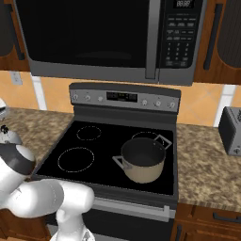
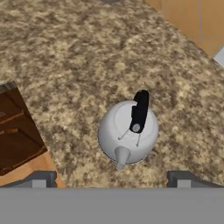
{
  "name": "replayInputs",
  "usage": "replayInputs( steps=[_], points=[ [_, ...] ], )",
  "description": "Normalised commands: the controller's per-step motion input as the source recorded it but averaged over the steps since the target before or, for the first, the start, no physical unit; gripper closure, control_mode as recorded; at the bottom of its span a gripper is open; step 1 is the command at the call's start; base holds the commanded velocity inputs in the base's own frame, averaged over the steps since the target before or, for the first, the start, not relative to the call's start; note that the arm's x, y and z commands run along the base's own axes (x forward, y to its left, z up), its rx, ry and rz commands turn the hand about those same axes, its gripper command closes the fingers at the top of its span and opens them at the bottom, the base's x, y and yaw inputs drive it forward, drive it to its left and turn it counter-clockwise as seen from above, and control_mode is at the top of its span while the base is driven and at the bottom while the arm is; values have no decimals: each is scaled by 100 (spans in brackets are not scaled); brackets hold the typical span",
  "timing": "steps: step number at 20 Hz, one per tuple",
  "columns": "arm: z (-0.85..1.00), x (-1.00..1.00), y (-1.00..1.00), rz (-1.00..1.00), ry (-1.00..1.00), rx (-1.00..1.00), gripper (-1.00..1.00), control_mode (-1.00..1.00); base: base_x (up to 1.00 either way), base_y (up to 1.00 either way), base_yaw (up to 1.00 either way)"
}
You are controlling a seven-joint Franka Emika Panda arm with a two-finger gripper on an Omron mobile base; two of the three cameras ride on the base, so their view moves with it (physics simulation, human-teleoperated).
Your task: Pick the kettle from the counter and place it on a stove burner. Then turn the burner on.
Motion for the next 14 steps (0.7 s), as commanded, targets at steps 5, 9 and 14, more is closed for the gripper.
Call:
replayInputs(
  steps=[5, 9, 14],
  points=[
    [-41, 39, 29, 0, 17, -15, -100, -100, 0, 0, 0],
    [-27, 29, 29, 0, 3, -15, -100, -100, 0, 0, 0],
    [-1, 20, 14, -1, 0, 0, -100, -100, 0, 0, 0]
  ],
)
